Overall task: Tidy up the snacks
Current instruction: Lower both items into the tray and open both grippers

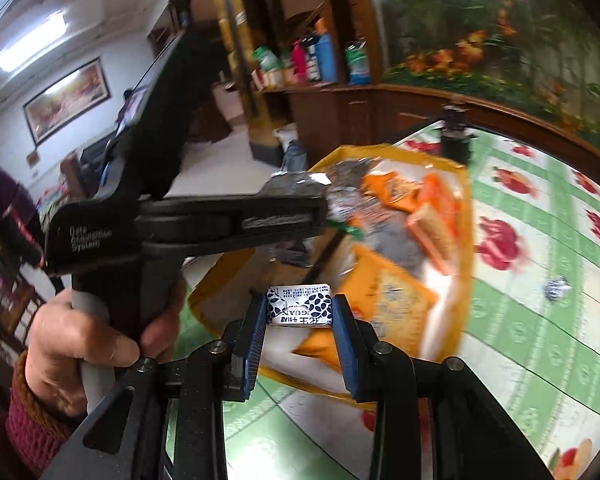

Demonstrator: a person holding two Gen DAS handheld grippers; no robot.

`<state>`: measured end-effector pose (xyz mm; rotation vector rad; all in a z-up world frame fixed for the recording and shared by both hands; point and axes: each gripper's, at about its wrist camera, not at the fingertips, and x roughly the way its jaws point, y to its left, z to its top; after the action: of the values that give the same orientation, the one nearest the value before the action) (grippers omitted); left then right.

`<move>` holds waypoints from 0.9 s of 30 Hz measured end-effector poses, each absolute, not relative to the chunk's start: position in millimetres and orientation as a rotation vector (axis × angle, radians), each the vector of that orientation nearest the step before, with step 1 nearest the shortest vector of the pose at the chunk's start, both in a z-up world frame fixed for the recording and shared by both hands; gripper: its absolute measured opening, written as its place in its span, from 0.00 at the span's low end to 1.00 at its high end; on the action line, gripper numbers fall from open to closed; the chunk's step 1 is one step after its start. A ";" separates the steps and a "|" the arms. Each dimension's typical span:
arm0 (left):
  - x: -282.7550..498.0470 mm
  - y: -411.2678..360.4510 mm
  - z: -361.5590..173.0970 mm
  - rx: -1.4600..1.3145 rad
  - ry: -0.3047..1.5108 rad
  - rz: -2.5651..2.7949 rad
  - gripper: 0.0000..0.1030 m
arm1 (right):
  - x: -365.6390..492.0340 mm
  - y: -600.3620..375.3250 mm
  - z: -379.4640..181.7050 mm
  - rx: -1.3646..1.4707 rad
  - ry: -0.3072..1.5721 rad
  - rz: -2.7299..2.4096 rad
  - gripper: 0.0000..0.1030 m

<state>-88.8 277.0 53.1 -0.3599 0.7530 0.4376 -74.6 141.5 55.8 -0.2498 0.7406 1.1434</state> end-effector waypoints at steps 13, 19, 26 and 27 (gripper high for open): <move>-78.8 271.7 41.1 -0.301 0.788 0.442 0.57 | -79.4 154.2 34.8 -0.302 0.783 1.166 0.36; -79.3 273.3 41.4 -0.315 0.793 0.434 0.57 | -81.4 155.2 34.5 -0.308 0.793 1.183 0.38; -82.9 273.0 47.6 -0.329 0.783 0.424 0.58 | -88.7 148.8 43.5 -0.297 0.750 1.206 0.54; -83.4 272.5 48.9 -0.329 0.781 0.424 0.58 | -89.2 146.8 45.4 -0.293 0.746 1.215 0.54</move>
<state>-83.4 272.5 48.9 -0.3289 0.7808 0.4245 -89.2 146.8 45.4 -0.2929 0.7463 1.2145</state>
